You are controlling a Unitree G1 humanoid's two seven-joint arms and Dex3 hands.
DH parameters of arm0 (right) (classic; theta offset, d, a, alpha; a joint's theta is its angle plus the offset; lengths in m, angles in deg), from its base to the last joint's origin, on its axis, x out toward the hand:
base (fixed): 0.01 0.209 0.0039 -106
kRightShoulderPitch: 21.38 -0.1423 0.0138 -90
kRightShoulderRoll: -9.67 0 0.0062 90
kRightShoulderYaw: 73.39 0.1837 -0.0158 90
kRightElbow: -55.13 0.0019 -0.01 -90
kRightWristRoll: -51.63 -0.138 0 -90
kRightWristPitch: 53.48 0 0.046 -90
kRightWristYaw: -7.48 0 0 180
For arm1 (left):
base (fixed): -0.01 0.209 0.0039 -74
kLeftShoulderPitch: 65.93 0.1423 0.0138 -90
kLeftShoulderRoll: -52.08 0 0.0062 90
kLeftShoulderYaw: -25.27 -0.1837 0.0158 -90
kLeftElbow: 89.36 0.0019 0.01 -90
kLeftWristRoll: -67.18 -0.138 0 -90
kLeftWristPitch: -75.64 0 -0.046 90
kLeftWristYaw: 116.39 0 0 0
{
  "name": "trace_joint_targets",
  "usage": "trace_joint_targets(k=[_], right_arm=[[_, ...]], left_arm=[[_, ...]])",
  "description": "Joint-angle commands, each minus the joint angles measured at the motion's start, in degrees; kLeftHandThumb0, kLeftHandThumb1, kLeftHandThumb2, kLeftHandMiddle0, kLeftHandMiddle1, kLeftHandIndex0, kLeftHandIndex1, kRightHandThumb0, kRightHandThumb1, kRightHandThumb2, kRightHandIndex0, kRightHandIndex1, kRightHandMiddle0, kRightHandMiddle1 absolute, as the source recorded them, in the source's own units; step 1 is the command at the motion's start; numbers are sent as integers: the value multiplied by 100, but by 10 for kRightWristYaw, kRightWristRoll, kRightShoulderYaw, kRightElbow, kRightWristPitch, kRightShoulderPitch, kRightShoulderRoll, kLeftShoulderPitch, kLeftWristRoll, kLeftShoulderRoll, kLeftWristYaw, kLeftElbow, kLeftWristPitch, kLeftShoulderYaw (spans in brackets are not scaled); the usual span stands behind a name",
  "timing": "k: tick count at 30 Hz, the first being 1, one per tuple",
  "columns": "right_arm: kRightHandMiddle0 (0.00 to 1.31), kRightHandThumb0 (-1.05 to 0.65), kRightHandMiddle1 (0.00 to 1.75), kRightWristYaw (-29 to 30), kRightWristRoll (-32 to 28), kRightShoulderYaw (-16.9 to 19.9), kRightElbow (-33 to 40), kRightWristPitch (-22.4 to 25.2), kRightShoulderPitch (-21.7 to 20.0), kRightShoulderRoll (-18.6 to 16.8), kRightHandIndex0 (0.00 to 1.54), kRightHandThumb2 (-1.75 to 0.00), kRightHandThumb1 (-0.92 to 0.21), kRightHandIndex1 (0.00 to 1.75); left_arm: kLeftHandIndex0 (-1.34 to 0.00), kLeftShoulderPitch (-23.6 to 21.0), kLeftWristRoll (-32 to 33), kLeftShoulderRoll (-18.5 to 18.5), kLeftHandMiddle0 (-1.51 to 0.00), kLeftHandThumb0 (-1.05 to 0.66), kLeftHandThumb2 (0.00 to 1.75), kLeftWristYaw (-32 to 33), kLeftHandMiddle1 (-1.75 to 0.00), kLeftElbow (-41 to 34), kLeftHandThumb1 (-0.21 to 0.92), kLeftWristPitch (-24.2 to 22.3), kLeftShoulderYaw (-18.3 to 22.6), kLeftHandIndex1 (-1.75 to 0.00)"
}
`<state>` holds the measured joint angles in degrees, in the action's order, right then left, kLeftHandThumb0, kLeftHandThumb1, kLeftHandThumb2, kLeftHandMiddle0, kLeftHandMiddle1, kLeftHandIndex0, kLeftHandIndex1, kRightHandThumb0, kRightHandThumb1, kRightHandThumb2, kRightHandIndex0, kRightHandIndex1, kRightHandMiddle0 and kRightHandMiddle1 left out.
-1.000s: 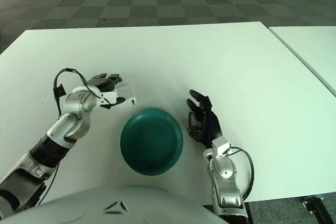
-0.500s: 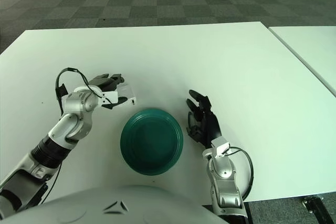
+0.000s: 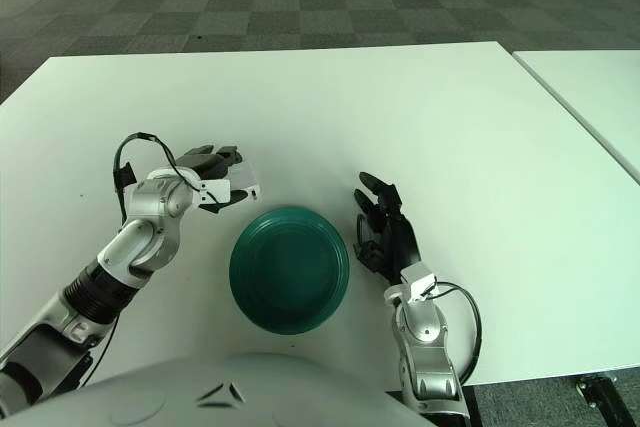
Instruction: Put the charger into the plate.
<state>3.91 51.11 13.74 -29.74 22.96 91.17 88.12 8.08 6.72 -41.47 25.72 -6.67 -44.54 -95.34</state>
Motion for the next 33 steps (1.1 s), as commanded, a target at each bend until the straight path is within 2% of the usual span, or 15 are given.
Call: trace_joint_targets(k=[1,7,13,22,25,28,30,31,33], right_arm=[[0,-79,69,0,10,-9,-34,42,38,-3,34,-81,-92,3],[0,-78,69,-2,5,-8,-33,41,41,-4,35,-80,-92,4],[0,-76,70,-2,4,-8,-34,36,44,-6,35,-79,-92,3],[0,-77,70,-2,4,-5,-37,32,43,-6,34,-78,-92,3],[0,-77,70,-3,4,-4,-36,35,45,-5,34,-77,-92,3],[0,-77,70,-4,2,-3,-34,38,46,-4,34,-78,-92,3],[0,-77,70,-5,2,-2,-33,39,46,-4,34,-78,-92,3],[0,-77,70,-5,1,-2,-33,39,46,-3,34,-78,-92,3],[0,-77,70,-5,1,0,-33,39,47,-2,34,-78,-92,3]], left_arm=[[0,16,-14,-1,-5,-105,74,15,-1,20,92,1,-11,-94],[0,25,-25,3,-5,-105,71,35,-1,39,92,1,-20,-96],[0,27,-33,5,-5,-105,69,42,-1,60,92,0,-30,-90],[0,32,-22,9,-7,-105,69,87,-2,116,92,19,-31,-87],[0,37,-11,9,-10,-105,67,121,-3,149,92,35,-28,-93],[0,36,-1,11,-19,-105,64,160,-8,187,92,54,-24,-113],[0,35,4,13,-11,-105,58,180,-48,206,92,63,-23,-131],[0,35,7,15,-9,-105,57,192,-55,213,92,66,-21,-133],[0,36,12,19,-10,-100,41,214,-95,224,92,69,-18,-149]])
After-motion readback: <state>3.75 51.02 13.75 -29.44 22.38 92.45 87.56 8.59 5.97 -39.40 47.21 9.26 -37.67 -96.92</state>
